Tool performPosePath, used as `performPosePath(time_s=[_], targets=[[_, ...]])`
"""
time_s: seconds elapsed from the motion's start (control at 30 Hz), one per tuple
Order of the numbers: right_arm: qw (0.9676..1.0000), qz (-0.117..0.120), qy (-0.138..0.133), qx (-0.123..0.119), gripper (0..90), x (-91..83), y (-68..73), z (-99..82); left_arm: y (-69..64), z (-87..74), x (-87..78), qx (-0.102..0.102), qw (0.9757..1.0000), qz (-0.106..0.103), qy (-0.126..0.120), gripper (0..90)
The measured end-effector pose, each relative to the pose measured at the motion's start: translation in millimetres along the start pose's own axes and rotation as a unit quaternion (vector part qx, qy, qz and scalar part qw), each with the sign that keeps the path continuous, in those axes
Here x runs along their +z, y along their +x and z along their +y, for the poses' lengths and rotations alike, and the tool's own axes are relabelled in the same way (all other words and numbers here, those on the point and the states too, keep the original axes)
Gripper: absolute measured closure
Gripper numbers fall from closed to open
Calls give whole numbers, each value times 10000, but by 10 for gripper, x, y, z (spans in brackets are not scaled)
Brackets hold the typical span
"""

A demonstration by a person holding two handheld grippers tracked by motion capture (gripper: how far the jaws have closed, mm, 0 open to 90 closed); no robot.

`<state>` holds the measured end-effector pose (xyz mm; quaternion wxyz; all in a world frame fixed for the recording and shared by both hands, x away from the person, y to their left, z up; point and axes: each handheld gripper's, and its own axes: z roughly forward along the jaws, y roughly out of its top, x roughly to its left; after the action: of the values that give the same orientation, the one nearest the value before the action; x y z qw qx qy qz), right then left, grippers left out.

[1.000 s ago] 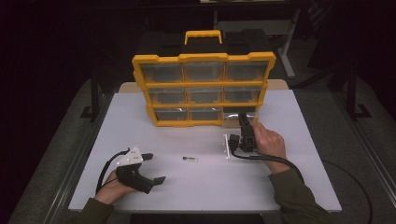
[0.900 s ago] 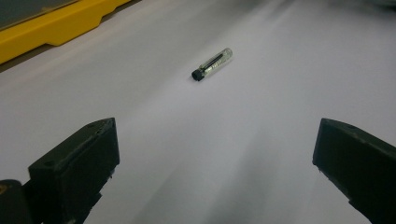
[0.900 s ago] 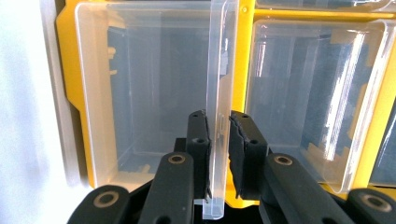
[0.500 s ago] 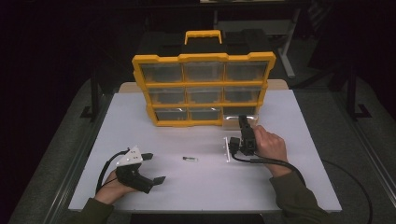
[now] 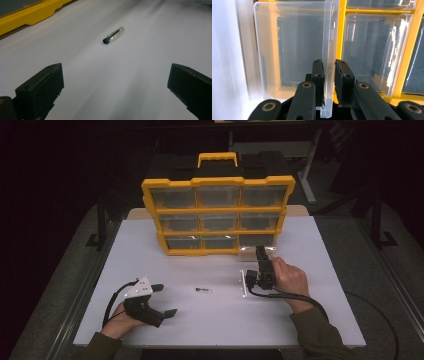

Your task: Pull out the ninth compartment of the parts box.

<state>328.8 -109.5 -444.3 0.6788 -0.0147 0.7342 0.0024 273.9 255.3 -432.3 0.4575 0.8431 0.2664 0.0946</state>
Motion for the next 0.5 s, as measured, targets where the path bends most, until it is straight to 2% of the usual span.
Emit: performPosePath(time_s=[0.5], targets=[[10000, 13, -31, -1, 778, -115, -3, -8, 0, 2, -8, 8, 10000, 16, -7, 4]])
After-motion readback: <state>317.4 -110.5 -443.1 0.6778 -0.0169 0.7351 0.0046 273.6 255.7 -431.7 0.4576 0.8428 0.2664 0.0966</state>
